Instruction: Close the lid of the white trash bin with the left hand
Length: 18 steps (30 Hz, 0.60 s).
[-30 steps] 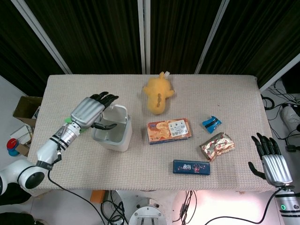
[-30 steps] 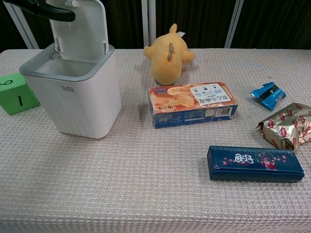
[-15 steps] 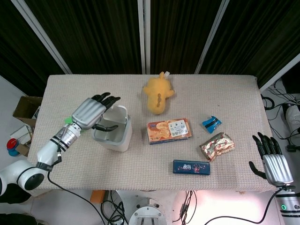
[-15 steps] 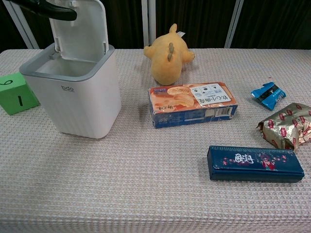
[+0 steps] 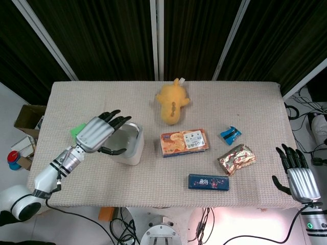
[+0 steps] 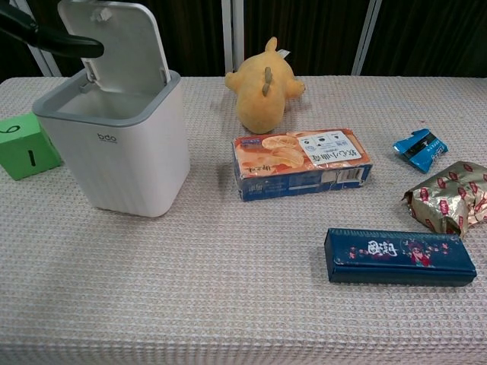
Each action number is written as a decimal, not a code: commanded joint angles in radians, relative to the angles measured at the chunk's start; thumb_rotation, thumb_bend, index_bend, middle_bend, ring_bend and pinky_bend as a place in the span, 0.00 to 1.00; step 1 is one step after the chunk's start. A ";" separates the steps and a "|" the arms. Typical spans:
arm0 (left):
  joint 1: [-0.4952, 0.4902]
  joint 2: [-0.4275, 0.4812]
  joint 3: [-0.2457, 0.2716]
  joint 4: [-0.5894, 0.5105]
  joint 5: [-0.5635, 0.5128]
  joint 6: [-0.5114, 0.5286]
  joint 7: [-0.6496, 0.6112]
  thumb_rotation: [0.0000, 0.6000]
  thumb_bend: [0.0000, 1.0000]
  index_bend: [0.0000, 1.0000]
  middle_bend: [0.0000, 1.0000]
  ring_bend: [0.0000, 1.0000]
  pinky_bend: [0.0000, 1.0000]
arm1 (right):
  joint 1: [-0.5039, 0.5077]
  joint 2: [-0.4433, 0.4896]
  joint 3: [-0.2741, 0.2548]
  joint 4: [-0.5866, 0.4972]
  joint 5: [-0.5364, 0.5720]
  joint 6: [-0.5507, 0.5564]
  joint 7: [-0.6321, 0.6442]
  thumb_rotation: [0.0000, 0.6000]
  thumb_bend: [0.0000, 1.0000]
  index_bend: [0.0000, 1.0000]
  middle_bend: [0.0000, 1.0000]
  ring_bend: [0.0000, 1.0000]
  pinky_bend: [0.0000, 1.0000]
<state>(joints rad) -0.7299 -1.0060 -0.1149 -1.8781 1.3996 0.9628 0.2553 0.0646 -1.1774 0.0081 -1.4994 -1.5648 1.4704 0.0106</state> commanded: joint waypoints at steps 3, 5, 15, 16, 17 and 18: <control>0.060 -0.001 0.054 -0.005 0.088 0.073 0.029 0.29 0.20 0.07 0.26 0.06 0.23 | 0.003 0.002 0.000 -0.008 -0.003 -0.003 -0.005 1.00 0.27 0.00 0.00 0.00 0.00; 0.072 -0.003 0.065 -0.005 0.111 0.088 0.031 0.29 0.20 0.07 0.26 0.06 0.23 | 0.004 0.001 -0.001 -0.011 -0.004 -0.004 -0.009 1.00 0.27 0.00 0.00 0.00 0.00; 0.108 -0.024 0.097 0.004 0.184 0.121 0.034 0.30 0.19 0.07 0.26 0.06 0.23 | 0.001 -0.005 -0.003 -0.012 -0.003 -0.002 -0.019 1.00 0.27 0.00 0.00 0.00 0.00; 0.110 -0.026 0.100 0.006 0.190 0.121 0.033 0.30 0.20 0.07 0.26 0.06 0.23 | 0.000 -0.005 -0.003 -0.012 -0.003 -0.001 -0.020 1.00 0.27 0.00 0.00 0.00 0.00; 0.112 -0.029 0.103 0.008 0.195 0.122 0.032 0.29 0.20 0.07 0.26 0.06 0.23 | 0.000 -0.004 -0.002 -0.013 -0.002 0.000 -0.020 1.00 0.27 0.00 0.00 0.00 0.00; 0.114 -0.033 0.107 0.010 0.201 0.123 0.031 0.30 0.20 0.07 0.26 0.06 0.23 | 0.000 -0.004 -0.002 -0.013 -0.002 0.001 -0.021 1.00 0.27 0.00 0.00 0.00 0.00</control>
<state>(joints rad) -0.6178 -1.0364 -0.0111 -1.8698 1.5978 1.0843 0.2872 0.0645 -1.1809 0.0061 -1.5128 -1.5669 1.4713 -0.0098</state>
